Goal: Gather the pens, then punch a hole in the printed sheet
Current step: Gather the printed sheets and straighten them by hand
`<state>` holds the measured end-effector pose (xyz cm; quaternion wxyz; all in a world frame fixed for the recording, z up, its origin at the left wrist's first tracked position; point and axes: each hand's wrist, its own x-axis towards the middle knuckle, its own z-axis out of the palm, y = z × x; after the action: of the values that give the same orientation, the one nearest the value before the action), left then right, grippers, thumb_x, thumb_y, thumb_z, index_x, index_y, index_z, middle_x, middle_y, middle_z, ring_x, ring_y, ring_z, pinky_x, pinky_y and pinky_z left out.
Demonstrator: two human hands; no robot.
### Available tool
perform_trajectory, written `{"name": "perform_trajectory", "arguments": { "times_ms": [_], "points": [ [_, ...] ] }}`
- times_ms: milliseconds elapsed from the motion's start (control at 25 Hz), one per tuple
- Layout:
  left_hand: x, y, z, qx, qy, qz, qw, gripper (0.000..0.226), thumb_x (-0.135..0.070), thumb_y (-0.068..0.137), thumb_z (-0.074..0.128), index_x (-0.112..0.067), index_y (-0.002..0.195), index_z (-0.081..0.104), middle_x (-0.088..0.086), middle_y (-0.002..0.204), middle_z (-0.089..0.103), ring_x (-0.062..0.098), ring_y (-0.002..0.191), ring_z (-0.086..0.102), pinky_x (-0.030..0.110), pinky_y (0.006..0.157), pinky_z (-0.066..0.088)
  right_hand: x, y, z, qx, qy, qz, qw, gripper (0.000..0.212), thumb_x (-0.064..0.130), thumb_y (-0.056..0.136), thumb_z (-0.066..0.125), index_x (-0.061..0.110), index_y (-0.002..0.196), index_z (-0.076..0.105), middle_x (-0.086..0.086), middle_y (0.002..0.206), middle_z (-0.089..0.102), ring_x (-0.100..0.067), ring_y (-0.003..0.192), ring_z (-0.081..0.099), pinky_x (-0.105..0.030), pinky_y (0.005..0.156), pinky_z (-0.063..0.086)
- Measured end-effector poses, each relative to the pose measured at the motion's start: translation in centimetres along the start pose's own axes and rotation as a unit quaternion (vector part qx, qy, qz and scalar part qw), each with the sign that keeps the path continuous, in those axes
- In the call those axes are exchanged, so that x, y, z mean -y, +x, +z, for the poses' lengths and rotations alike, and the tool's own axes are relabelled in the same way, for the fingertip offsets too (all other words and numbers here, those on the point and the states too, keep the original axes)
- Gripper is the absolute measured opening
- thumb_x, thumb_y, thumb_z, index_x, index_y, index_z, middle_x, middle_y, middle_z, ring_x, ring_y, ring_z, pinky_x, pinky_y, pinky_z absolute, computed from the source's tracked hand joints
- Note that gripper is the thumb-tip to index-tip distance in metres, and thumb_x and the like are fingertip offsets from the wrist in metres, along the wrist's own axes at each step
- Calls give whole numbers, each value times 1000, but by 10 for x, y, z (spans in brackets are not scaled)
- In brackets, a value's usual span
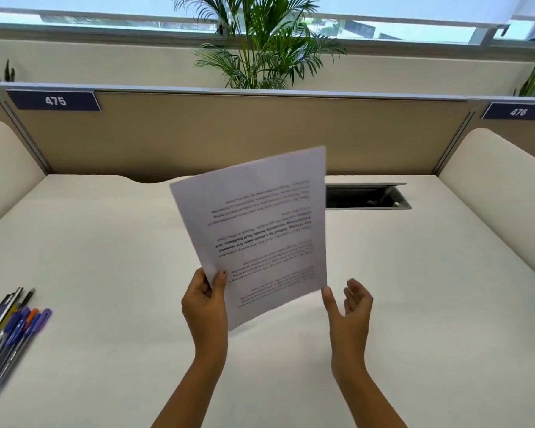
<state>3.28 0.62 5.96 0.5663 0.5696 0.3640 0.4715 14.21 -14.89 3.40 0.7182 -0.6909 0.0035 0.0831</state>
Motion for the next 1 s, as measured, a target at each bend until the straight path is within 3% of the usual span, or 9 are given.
{"name": "perform_trajectory", "arguments": {
  "times_ms": [120,280,400,520,640,760,880,1000],
  "points": [
    [-5,0,5,-29,-97,-55,993,18,-23,89,61,-38,84,68,-19,82,72,-1,76,66,10,65,52,-9,-18,7,48,74,108,990,53,27,80,74,22,125,46,1,130,53,-9,118,51,-23,92,37],
    [-2,-10,12,-12,-211,-138,968,16,-16,89,61,-28,98,69,-13,93,75,8,90,69,22,78,54,-9,-29,27,175,174,203,948,58,35,78,68,10,128,52,-6,123,66,-18,113,63,-26,90,50],
    [2,-18,11,10,-212,-168,963,22,-16,89,62,-20,110,65,-10,97,75,12,95,68,28,82,52,1,-19,33,209,240,256,913,40,22,86,63,5,122,59,-12,112,72,-24,101,70,-33,78,57],
    [12,-19,1,29,-233,-199,951,31,-18,90,59,-14,121,60,-5,107,73,14,99,68,28,78,56,3,-4,30,195,201,241,929,35,6,86,64,0,120,60,-18,114,70,-32,102,67,-41,82,55],
    [23,-4,-18,17,-346,-261,901,42,-45,96,43,-14,118,60,2,102,74,16,90,71,30,73,60,9,15,17,218,163,198,942,32,5,85,64,3,117,62,-15,113,71,-31,104,67,-39,81,57],
    [34,21,-42,19,-422,-345,838,65,-59,94,30,-8,102,70,9,97,75,24,85,73,43,77,59,22,40,-5,274,131,218,927,38,7,74,70,1,111,66,-15,106,73,-28,91,72,-33,68,59],
    [37,43,-66,148,-306,-396,853,66,-61,90,36,-11,86,78,13,90,76,32,77,73,44,58,59,30,64,-26,331,16,226,916,41,8,71,73,-1,110,67,-18,105,73,-28,89,73,-32,68,59],
    [26,60,-70,311,-96,-341,882,57,-60,88,46,-13,107,71,16,102,73,34,90,70,42,71,59,38,78,-39,365,-85,183,909,29,9,79,72,2,106,68,-17,105,73,-29,90,72,-33,70,59]
  ]
}}
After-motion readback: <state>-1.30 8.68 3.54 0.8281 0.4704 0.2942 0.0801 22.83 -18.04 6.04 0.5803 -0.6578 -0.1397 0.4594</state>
